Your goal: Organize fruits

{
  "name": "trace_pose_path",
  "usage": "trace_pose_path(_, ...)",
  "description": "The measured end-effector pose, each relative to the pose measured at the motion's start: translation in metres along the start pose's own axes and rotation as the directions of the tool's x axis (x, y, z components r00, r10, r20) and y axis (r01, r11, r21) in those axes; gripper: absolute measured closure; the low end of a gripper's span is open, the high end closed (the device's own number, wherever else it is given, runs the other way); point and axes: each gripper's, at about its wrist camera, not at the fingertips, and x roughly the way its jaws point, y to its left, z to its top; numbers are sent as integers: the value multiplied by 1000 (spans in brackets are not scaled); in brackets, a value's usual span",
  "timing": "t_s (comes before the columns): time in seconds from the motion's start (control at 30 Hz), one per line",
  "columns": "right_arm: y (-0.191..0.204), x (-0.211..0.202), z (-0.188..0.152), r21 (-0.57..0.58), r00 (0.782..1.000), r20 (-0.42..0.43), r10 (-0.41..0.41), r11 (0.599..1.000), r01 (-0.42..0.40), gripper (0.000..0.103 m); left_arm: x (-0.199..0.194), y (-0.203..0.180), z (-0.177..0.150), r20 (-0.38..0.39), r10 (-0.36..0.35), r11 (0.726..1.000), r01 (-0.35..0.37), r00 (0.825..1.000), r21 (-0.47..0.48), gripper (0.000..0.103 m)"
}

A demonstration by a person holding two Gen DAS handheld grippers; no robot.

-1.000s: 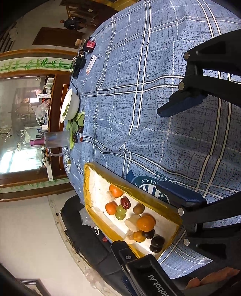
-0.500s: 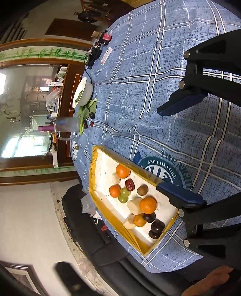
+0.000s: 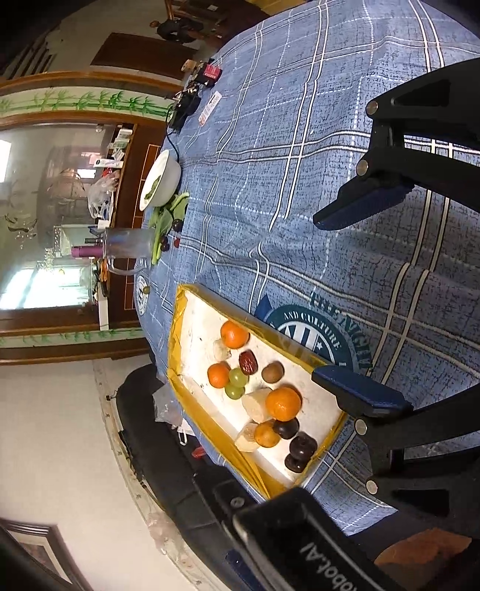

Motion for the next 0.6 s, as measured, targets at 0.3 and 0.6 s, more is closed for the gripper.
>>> trace_pose_path(0.3,14,11,2,-45,999,-36,4,999,-6,23,11,8,-6,-76,-8,1000,7,997,-12,0)
trace_pose_path(0.6,14,17,0,-37,998,-56,8,999,-10,23,18,6,-10,-127,-10,1000,11,992,9,0)
